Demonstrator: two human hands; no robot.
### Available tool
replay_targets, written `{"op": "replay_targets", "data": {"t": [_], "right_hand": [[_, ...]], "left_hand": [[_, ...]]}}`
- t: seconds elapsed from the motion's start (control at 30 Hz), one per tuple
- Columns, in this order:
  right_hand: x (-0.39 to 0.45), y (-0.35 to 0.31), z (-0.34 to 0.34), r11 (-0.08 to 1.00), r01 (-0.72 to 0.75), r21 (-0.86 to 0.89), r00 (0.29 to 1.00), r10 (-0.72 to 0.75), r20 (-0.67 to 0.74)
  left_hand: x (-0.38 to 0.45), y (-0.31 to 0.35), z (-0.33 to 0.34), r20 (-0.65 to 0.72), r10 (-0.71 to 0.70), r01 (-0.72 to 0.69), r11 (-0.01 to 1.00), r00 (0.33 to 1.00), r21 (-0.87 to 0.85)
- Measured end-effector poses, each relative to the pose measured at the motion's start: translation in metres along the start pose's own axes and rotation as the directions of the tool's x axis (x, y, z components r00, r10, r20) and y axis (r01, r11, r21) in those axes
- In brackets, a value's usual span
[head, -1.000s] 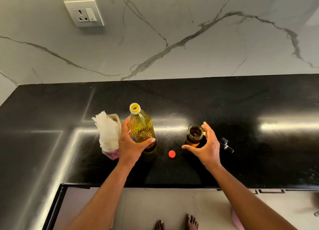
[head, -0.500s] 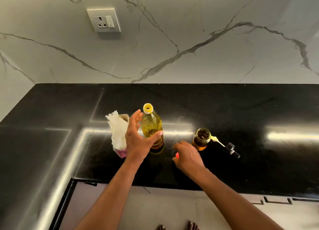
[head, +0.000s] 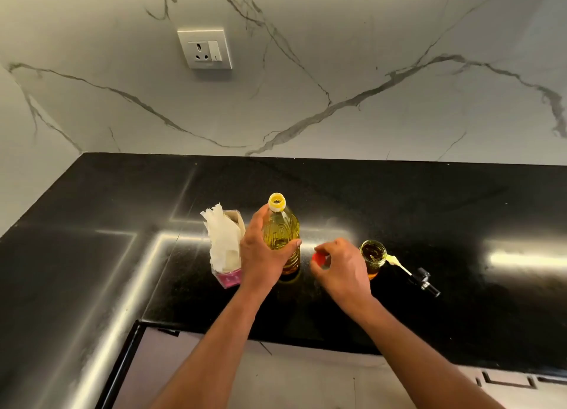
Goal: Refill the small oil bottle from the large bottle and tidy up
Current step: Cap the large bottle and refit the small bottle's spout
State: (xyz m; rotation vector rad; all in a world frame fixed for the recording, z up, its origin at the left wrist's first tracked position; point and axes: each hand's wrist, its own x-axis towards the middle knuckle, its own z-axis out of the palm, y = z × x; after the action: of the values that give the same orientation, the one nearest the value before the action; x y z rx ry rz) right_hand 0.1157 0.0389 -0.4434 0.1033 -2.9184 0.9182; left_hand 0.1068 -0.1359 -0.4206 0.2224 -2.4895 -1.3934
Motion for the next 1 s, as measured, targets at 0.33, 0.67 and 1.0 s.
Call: {"op": "replay_targets", "data": {"t": [0.33, 0.67, 1.0], "right_hand": [[0.051, -0.108, -0.096, 0.829, 0.319, 0.459, 0.948, -0.288, -0.139], [0.057, -0.11, -0.084, 0.894, 0.363, 0.264, 0.93, -0.367, -0.036], [0.065, -0.115, -0.083, 0.903, 0.391, 0.177, 0.914, -0.404, 0.043]], "left_hand": [[-0.005, 0.009, 0.003, -0.035, -0.022, 0.022, 1.0, 0.999, 0.016], [-0.006, 0.007, 0.004, -0.035, -0.031, 0.031, 1.0, 0.999, 0.001], [-0.005, 0.006, 0.004, -0.032, -0.035, 0.035, 0.999, 0.999, -0.001]]}}
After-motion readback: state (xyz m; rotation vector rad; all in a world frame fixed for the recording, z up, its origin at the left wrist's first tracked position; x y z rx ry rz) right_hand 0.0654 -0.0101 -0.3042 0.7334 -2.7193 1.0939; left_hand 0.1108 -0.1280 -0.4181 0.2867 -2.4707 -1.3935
